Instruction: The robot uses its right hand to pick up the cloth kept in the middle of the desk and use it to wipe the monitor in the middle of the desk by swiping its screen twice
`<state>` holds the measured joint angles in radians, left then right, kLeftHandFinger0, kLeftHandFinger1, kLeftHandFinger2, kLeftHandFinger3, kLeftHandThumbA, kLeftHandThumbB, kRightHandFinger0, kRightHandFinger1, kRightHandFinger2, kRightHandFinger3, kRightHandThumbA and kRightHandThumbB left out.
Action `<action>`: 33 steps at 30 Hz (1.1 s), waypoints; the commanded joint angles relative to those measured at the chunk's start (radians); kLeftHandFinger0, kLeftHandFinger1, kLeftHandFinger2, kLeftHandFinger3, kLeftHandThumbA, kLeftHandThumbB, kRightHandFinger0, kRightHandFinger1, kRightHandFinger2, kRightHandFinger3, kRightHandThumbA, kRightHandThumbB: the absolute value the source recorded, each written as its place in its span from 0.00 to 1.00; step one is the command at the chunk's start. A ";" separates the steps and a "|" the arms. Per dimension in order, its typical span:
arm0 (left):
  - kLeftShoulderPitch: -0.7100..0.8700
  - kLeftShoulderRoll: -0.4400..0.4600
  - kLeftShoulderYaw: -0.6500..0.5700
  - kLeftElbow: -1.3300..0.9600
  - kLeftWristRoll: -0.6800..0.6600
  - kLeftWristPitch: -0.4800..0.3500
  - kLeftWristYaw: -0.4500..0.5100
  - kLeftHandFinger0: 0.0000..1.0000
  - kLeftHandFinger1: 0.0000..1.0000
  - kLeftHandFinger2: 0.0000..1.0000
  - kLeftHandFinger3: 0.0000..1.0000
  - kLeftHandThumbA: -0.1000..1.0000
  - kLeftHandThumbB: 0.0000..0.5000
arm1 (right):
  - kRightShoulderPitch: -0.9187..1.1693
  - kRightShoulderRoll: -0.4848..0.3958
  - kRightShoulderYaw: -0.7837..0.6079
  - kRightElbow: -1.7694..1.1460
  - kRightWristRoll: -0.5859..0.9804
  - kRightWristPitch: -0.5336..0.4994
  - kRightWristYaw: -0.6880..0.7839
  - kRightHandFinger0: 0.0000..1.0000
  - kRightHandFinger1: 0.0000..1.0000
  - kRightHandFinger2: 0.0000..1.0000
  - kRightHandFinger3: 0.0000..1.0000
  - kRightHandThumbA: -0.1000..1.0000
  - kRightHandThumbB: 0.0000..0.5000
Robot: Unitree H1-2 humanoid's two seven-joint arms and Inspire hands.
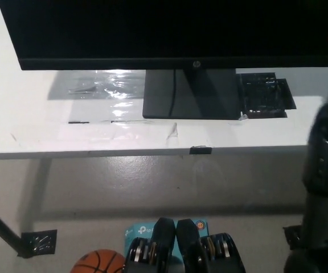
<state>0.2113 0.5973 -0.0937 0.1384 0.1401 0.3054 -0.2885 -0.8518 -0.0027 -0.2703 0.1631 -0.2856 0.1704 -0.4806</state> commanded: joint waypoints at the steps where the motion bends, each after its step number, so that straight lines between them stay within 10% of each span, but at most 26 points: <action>1: 0.011 0.030 0.007 -0.015 0.008 -0.003 -0.018 0.71 0.70 0.80 0.99 0.34 0.13 | -0.089 -0.064 0.116 0.151 -0.153 -0.148 -0.098 0.08 0.14 0.40 0.67 0.00 0.00; 3: 0.008 0.028 0.006 0.005 0.010 -0.022 -0.012 0.70 0.69 0.78 0.98 0.32 0.14 | -0.156 -0.106 0.185 0.375 -0.187 -0.207 -0.149 0.00 0.01 0.18 0.64 0.00 0.00; 6: 0.020 0.031 0.006 0.005 0.008 -0.039 -0.013 0.62 0.63 0.74 0.95 0.31 0.16 | -0.205 -0.140 0.253 0.529 -0.220 -0.230 -0.187 0.00 0.00 0.10 0.65 0.00 0.00; 26: 0.052 0.032 -0.004 -0.031 0.018 0.007 -0.018 0.76 0.77 0.84 1.00 0.17 0.11 | -0.396 -0.145 0.529 0.891 -0.268 -0.255 -0.323 0.00 0.01 0.29 0.67 0.00 0.06; 33: 0.041 0.028 -0.012 -0.029 0.022 -0.002 -0.020 0.73 0.75 0.83 1.00 0.18 0.11 | -0.391 -0.050 0.560 0.876 -0.260 -0.280 -0.361 0.00 0.00 0.14 0.64 0.00 0.04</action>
<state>0.2500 0.5998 -0.1021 0.1199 0.1457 0.3095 -0.2906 -1.1852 -0.1233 0.2543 1.0817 -0.5155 -0.0444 -0.8320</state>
